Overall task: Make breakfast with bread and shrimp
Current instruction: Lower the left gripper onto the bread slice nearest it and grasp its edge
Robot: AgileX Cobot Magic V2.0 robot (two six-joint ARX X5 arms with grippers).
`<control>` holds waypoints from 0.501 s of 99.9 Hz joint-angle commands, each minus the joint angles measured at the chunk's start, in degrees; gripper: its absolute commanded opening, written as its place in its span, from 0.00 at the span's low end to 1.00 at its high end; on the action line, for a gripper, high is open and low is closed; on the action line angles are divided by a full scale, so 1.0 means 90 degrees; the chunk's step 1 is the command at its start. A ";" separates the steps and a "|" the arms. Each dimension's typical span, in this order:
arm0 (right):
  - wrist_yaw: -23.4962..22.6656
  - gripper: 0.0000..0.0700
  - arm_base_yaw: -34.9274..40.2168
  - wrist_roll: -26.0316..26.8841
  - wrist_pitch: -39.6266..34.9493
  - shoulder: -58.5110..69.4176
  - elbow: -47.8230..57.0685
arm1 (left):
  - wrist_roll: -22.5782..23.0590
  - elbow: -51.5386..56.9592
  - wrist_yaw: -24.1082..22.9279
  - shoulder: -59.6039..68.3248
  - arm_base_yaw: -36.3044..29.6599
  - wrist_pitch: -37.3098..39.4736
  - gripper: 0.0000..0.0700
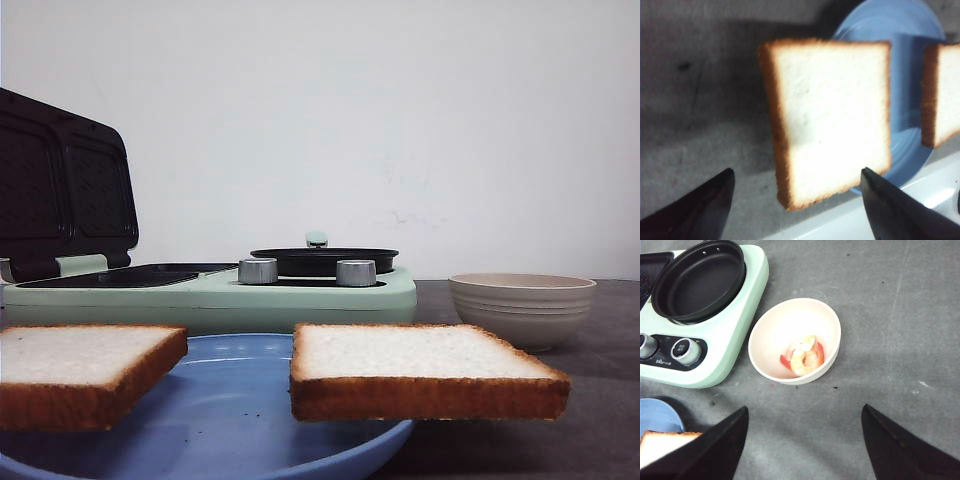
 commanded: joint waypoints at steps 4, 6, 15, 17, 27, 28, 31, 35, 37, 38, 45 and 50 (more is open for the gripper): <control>-0.0015 0.64 0.0002 -0.0075 0.0036 0.0041 0.0104 | 0.0000 0.0097 0.0056 0.0318 -0.0061 -0.0029 0.62; -0.0015 0.64 0.0002 -0.0073 0.0036 0.0041 0.0104 | 0.0005 0.0097 0.0073 0.0398 -0.0078 -0.0036 0.62; -0.0015 0.64 0.0002 -0.0073 0.0036 0.0044 0.0104 | 0.0029 0.0097 0.0231 0.0780 -0.0160 -0.0039 0.62; -0.0015 0.64 0.0002 -0.0073 0.0036 0.0044 0.0104 | 0.0046 0.0097 0.0277 0.0872 -0.0187 -0.0036 0.62; -0.0015 0.64 0.0002 -0.0073 0.0036 0.0041 0.0104 | 0.0083 0.0097 0.0546 0.1277 -0.0376 0.0085 0.62; -0.0015 0.64 0.0002 -0.0073 0.0036 0.0044 0.0104 | 0.0083 0.0097 0.0568 0.1311 -0.0396 0.0104 0.62; -0.0015 0.64 0.0002 -0.0073 0.0034 0.0041 0.0104 | 0.0080 0.0097 0.0631 0.1416 -0.0459 0.0172 0.62; -0.0015 0.64 0.0002 -0.0073 0.0034 0.0041 0.0104 | 0.0073 0.0097 0.0675 0.1547 -0.0539 0.0270 0.62; -0.0015 0.64 0.0002 -0.0073 0.0032 0.0044 0.0104 | 0.0053 0.0097 0.0675 0.1605 -0.0578 0.0316 0.62; -0.0015 0.64 0.0002 -0.0073 0.0029 0.0041 0.0104 | 0.0041 0.0097 0.0675 0.1634 -0.0597 0.0340 0.62; -0.0015 0.64 0.0002 -0.0073 0.0010 0.0044 0.0104 | 0.0010 0.0097 0.0678 0.1802 -0.0738 0.0493 0.62; -0.0015 0.64 0.0002 -0.0073 0.0007 0.0041 0.0104 | -0.0029 0.0097 0.0678 0.1877 -0.0828 0.0612 0.62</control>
